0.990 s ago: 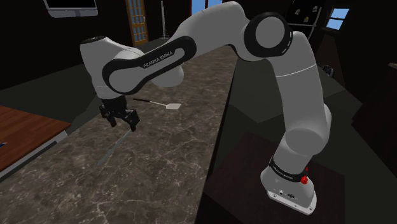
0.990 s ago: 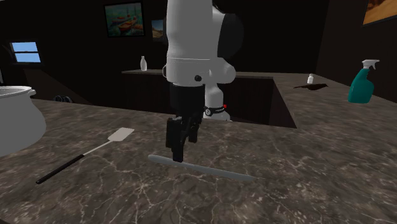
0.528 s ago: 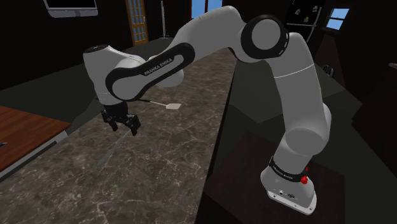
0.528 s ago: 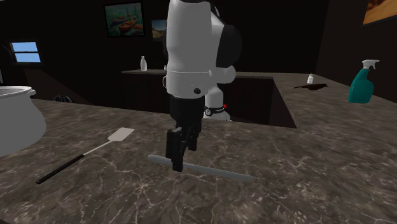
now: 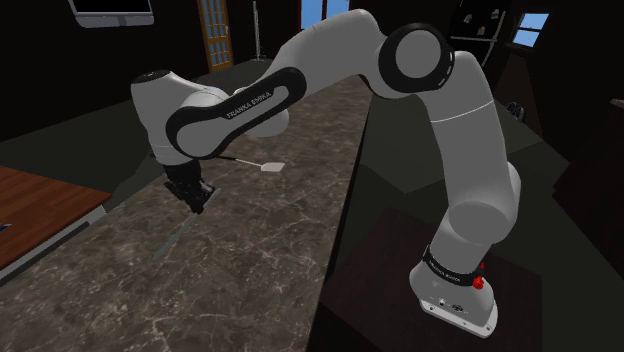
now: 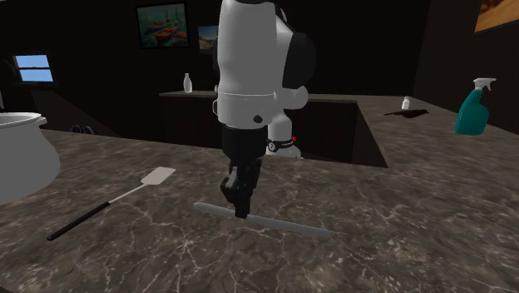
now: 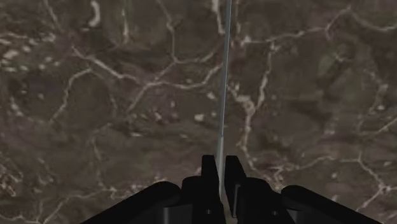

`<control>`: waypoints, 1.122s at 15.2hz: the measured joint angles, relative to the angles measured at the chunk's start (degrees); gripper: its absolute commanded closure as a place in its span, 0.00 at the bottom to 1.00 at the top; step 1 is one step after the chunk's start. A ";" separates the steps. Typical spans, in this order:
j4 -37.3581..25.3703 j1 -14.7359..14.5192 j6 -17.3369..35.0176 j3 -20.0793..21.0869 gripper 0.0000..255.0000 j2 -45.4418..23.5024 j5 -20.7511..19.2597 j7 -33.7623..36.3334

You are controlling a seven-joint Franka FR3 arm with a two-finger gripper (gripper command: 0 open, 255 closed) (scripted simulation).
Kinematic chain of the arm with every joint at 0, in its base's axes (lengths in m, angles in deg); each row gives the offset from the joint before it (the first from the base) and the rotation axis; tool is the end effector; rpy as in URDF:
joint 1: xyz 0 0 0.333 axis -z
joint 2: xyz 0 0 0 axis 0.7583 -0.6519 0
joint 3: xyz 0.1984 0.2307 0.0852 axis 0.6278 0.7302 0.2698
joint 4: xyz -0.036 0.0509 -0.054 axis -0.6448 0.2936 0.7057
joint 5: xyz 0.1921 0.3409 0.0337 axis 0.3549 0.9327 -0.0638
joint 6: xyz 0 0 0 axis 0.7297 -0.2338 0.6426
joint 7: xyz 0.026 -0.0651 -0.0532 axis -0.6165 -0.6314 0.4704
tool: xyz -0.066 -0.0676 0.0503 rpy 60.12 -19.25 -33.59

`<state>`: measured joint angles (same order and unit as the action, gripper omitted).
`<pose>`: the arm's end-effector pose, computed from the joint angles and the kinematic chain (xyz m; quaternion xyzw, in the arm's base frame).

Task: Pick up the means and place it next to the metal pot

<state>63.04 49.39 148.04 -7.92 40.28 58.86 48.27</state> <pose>0.5843 0.3527 0.3479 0.8314 -0.5550 0.0208 0.0157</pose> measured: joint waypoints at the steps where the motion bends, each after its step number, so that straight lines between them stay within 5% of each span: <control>1: 0.00 0.00 0.00 0.00 1.00 0.00 0.00 0.00; 17: -3.81 0.29 -5.85 1.35 1.00 2.66 2.15 -1.60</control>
<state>59.24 49.68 142.19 -6.57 42.94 61.01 46.68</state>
